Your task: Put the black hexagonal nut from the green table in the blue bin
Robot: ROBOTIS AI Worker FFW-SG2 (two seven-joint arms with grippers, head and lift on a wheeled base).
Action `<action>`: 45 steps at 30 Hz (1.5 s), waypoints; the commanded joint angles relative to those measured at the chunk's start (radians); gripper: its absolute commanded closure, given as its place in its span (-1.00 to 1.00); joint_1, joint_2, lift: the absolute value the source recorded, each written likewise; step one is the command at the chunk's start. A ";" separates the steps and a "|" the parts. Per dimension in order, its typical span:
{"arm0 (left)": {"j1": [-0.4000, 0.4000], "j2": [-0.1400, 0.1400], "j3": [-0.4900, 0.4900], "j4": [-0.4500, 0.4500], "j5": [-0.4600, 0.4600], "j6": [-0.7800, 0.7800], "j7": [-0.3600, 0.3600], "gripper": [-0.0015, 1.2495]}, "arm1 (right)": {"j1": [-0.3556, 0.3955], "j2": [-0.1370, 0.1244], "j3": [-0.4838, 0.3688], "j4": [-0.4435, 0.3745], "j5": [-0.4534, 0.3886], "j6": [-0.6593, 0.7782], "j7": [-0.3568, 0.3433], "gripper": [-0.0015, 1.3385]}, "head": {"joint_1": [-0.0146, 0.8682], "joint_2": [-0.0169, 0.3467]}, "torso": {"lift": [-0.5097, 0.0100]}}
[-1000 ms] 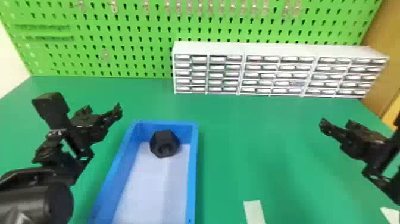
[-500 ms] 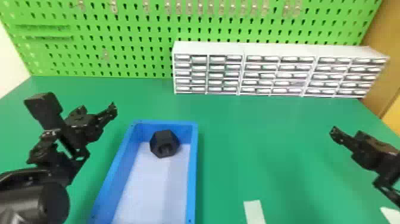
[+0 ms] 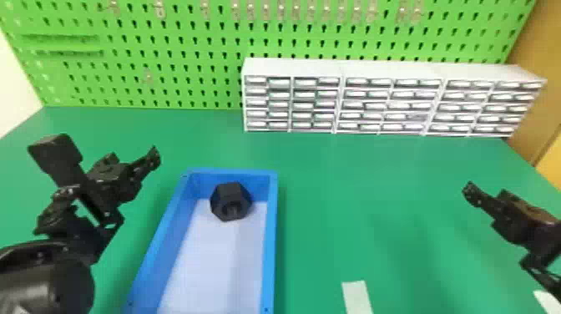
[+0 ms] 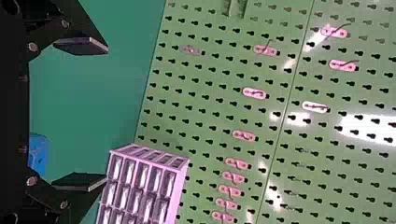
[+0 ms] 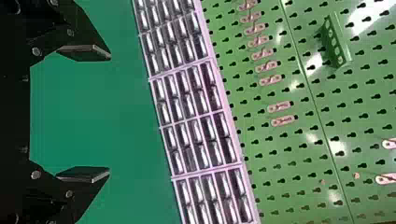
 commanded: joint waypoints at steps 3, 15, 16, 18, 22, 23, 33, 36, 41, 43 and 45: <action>0.000 0.000 0.000 0.002 0.008 0.000 0.000 -0.53 | -0.002 0.008 -0.001 0.006 -0.002 -0.012 -0.001 -0.40 | 0.54 -0.73 | 0.58; 0.000 0.000 -0.005 0.005 0.008 0.000 0.003 -0.53 | -0.008 0.012 0.007 0.018 0.001 -0.029 -0.001 -0.40 | 0.54 -0.73 | 0.58; 0.000 0.000 -0.005 0.005 0.008 0.000 0.003 -0.53 | -0.009 0.012 0.007 0.018 0.001 -0.029 0.000 -0.40 | 0.54 -0.73 | 0.58; 0.000 0.000 -0.005 0.005 0.008 0.000 0.003 -0.53 | -0.011 0.012 0.007 0.019 0.004 -0.032 0.000 -0.40 | 0.54 -0.73 | 0.58; 0.000 0.000 -0.005 0.005 0.008 0.000 0.003 -0.53 | -0.011 0.012 0.007 0.023 0.009 -0.040 -0.001 -0.40 | 0.54 -0.73 | 0.58; 0.000 0.000 -0.005 0.007 0.006 0.000 0.003 -0.53 | -0.009 0.012 0.007 0.024 0.012 -0.043 -0.001 -0.40 | 0.54 -0.73 | 0.58; 0.002 0.000 -0.002 0.009 -0.003 0.000 0.003 -0.53 | 0.001 0.022 0.005 0.041 0.064 -0.107 -0.001 -0.40 | 0.54 -0.73 | 0.58; 0.002 0.000 -0.002 0.009 -0.003 0.000 0.003 -0.53 | 0.001 0.037 -0.007 0.044 0.067 -0.110 -0.001 -0.40 | 0.54 -0.73 | 0.58; 0.000 0.000 -0.002 0.010 -0.002 0.000 0.003 -0.53 | 0.001 0.045 -0.016 0.049 0.080 -0.116 0.000 -0.40 | 0.54 -0.73 | 0.58; 0.002 0.000 -0.002 0.010 -0.003 -0.001 0.003 -0.53 | 0.001 0.043 -0.018 0.055 0.083 -0.123 0.000 -0.40 | 0.54 -0.73 | 0.58; 0.002 0.000 -0.002 0.010 -0.003 0.000 0.003 -0.53 | 0.003 0.043 -0.018 0.061 0.087 -0.138 0.000 -0.40 | 0.54 -0.73 | 0.58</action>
